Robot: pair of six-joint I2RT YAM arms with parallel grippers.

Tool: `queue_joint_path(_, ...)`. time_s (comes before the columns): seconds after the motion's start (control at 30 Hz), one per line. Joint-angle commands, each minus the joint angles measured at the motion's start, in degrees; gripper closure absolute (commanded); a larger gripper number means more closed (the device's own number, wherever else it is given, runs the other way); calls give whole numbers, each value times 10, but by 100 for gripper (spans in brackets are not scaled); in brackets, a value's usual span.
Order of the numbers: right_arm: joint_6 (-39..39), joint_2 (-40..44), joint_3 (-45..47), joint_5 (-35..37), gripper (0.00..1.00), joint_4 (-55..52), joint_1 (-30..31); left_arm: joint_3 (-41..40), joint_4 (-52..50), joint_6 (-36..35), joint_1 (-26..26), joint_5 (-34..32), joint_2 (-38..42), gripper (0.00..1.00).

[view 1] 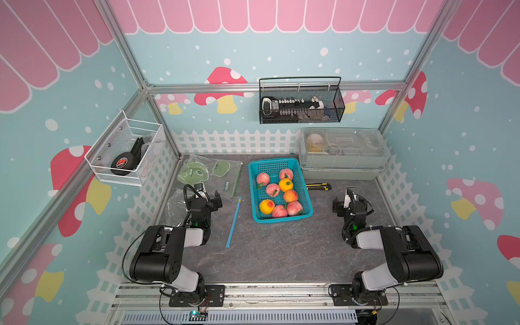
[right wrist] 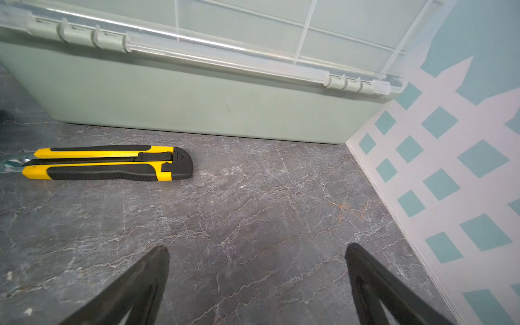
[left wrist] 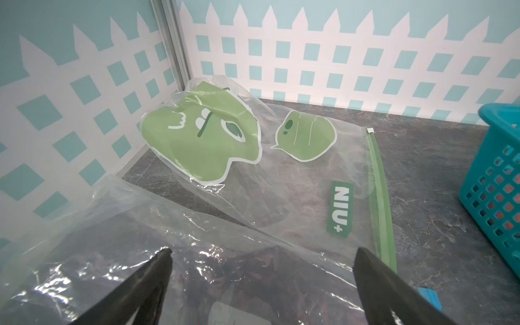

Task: Place the peach in a zip-top bag and seal the zipper
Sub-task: Pick up the zipper food storage bag at the corner of the board.

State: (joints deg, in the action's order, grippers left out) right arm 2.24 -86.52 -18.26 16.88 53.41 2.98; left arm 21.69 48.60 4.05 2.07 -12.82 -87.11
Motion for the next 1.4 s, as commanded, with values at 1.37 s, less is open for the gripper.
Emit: queue_joint_path(1.37, 101, 165, -78, 110, 1, -303, -3, 417, -637, 18, 130, -176, -35, 3)
